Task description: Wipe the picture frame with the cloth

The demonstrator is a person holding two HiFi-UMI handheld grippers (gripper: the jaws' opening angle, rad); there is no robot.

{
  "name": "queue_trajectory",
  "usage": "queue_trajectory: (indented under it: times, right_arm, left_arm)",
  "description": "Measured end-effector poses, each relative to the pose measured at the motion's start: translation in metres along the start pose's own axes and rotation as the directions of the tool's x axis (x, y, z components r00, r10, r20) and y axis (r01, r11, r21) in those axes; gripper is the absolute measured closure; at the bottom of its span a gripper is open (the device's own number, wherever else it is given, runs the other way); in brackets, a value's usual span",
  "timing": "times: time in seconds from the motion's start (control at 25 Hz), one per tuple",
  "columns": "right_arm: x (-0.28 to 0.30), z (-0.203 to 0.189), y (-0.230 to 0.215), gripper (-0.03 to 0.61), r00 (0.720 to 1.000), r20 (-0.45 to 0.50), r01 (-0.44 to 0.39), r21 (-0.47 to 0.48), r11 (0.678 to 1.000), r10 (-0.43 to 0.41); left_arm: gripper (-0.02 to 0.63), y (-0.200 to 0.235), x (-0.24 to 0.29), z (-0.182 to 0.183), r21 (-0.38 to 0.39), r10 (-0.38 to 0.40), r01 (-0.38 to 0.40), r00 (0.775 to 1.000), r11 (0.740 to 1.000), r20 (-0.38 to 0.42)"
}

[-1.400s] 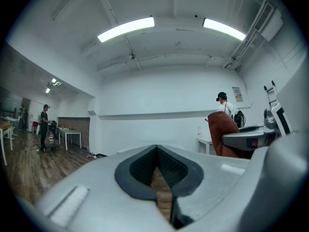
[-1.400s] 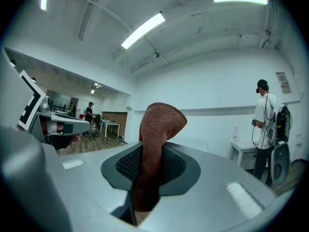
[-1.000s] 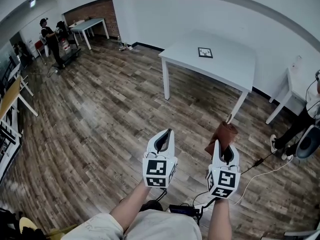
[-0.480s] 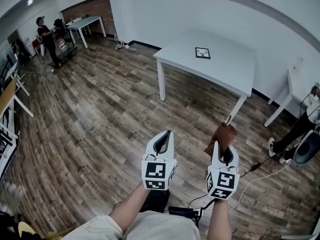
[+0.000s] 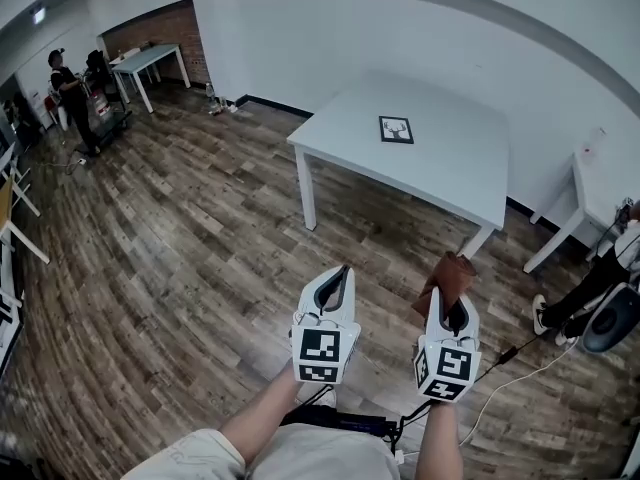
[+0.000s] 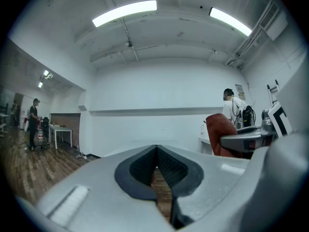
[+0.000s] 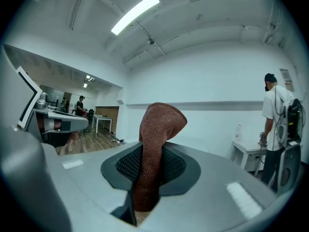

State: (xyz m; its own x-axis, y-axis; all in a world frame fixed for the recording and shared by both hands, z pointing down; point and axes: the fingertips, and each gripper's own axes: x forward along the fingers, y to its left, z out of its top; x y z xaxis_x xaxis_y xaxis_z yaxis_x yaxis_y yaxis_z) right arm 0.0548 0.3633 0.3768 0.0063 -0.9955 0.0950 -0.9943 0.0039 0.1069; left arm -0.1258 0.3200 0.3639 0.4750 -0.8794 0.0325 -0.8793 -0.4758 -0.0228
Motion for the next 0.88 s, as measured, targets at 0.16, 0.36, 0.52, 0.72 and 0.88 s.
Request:
queue_trajectory:
  times: [0.16,0.36,0.52,0.72,0.88]
  right_arm:
    - [0.053,0.007,-0.002,0.474,1.000,0.000,0.002,-0.001,1.000,-0.002]
    - [0.110,0.013,-0.012,0.474,1.000,0.003,0.006,0.021,1.000,-0.006]
    - [0.159,0.007,-0.020,0.473,1.000,-0.001,-0.003,0.028,1.000,0.003]
    - [0.228,0.011,-0.039,0.474,1.000,-0.002,-0.022,0.025,0.999,0.022]
    - [0.297,0.014,-0.058,0.474,0.998,-0.007,-0.056,0.027,0.998,0.056]
  left_arm:
    - [0.612,0.021,0.049,0.003,0.003,-0.010,0.010,1.000,1.000,0.001]
    - [0.612,0.042,0.105,0.005,0.000,-0.009,0.009,1.000,1.000,-0.006]
    - [0.612,0.053,0.147,0.003,0.013,-0.004,0.004,1.000,1.000,0.000]
    - [0.612,0.069,0.212,0.009,0.017,0.026,-0.026,1.000,1.000,0.010]
    - [0.614,0.084,0.273,0.014,0.023,0.055,-0.056,0.998,0.998,0.018]
